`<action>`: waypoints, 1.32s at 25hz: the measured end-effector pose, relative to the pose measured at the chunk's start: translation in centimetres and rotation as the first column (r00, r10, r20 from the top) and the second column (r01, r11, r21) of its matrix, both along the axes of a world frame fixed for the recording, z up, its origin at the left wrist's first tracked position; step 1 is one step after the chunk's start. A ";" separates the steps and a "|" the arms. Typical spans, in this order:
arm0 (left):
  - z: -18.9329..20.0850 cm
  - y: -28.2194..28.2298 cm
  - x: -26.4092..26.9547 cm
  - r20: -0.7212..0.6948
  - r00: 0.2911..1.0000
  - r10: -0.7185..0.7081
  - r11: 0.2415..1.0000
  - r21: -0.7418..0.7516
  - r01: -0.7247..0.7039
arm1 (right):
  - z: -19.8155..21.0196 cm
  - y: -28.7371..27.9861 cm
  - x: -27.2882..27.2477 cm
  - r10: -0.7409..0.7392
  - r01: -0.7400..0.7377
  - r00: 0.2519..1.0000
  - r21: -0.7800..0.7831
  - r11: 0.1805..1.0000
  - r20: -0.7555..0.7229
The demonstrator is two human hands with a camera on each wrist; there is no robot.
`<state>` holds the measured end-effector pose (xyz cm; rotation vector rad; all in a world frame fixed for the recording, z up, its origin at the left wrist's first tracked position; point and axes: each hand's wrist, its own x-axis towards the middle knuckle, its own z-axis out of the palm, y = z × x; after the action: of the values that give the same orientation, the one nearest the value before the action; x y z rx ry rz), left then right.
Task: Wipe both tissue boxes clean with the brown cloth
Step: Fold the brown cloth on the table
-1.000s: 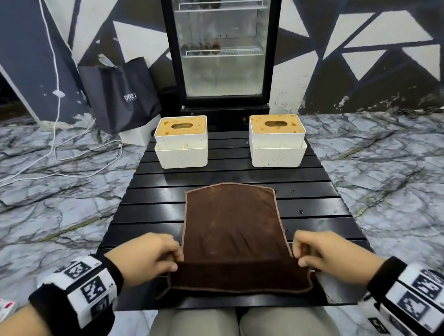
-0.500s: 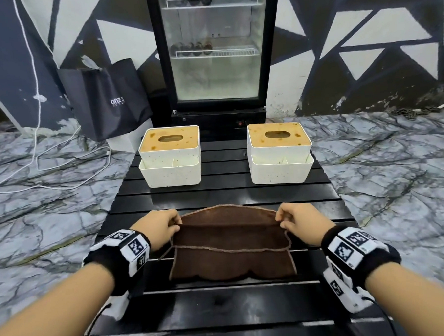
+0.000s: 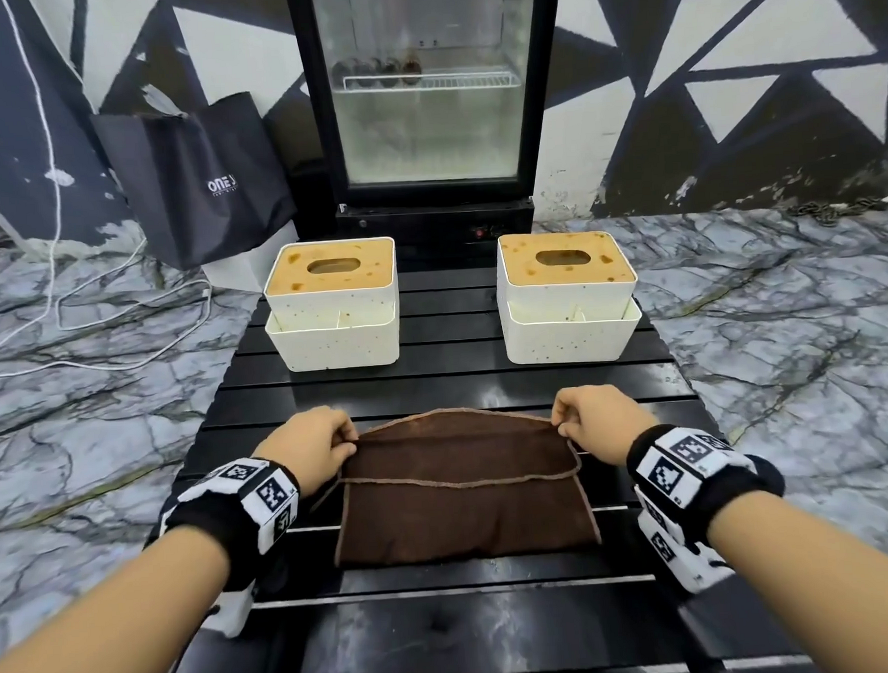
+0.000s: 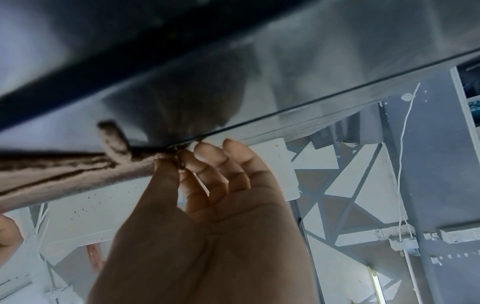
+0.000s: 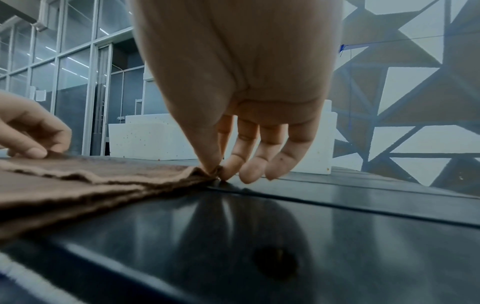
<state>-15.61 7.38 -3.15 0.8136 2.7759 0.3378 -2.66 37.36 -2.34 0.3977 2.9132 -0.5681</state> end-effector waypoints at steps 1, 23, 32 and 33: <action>0.0 0.0 0.0 -0.002 1.000 0.004 1.000 0.010 -0.004 | 0.0 -0.1 0.0 -0.005 0.005 1.000 0.000 1.000 0.002; 0.7 -3.9 8.2 0.002 0.942 -0.337 0.942 -0.014 0.337 | -0.2 -3.9 8.0 0.224 -0.227 0.973 0.071 0.971 0.049; 1.1 -6.6 11.4 0.005 0.955 -0.298 0.954 0.020 0.298 | 1.1 -4.0 13.1 0.264 -0.263 0.964 -0.014 0.965 0.018; 1.0 -6.9 12.0 0.025 0.950 -0.312 0.950 0.012 0.312 | 1.1 -4.1 14.0 0.292 -0.292 0.956 -0.022 0.956 0.024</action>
<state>-3.61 0.44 -2.15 1.2187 2.5654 0.2979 11.35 33.26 -1.26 -0.0306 2.8611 -0.5379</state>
